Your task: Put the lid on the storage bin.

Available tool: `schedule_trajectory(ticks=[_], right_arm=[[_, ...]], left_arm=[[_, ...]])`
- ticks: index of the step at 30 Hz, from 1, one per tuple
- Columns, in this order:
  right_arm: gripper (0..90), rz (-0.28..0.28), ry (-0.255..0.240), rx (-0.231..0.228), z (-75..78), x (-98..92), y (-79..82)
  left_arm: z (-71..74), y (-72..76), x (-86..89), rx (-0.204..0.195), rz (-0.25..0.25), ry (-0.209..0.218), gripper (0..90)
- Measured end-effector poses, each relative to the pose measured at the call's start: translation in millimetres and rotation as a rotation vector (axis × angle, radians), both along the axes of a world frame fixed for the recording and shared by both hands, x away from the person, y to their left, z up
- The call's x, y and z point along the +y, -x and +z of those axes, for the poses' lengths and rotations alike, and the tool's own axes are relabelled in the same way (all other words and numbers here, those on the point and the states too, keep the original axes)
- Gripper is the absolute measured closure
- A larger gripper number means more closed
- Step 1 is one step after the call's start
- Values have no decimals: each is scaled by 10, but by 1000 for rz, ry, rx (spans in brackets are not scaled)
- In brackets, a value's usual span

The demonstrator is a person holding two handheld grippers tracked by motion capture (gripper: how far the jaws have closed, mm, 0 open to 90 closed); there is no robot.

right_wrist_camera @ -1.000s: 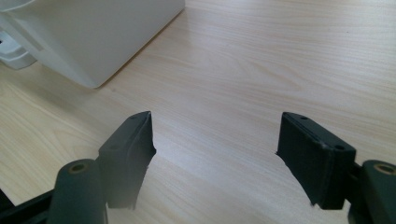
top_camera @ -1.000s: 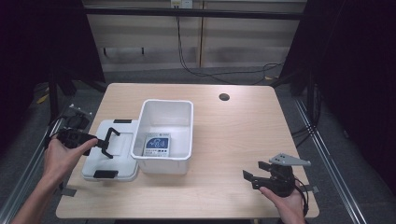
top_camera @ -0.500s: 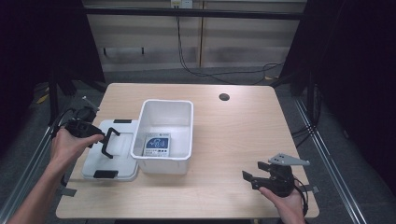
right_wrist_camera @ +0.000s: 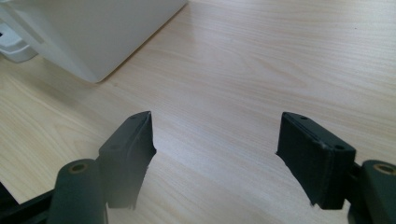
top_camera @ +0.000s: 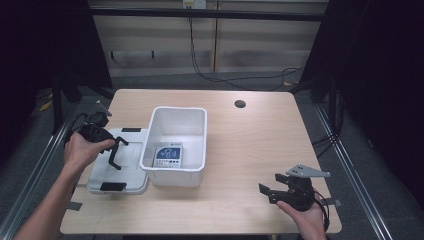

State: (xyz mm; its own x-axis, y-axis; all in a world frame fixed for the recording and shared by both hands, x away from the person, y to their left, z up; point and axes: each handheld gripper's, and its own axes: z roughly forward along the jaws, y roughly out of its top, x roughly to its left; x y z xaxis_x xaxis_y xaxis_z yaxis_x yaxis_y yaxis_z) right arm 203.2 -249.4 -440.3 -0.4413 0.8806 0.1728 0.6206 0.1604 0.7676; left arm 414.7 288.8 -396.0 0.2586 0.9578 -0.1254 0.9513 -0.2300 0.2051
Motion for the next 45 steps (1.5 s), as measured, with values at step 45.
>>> schedule_trajectory(ticks=[45], right_arm=[[244,0,8,22,-24,15,-23]], left_arm=[[-206,-111,-181,65,116,-30,847]])
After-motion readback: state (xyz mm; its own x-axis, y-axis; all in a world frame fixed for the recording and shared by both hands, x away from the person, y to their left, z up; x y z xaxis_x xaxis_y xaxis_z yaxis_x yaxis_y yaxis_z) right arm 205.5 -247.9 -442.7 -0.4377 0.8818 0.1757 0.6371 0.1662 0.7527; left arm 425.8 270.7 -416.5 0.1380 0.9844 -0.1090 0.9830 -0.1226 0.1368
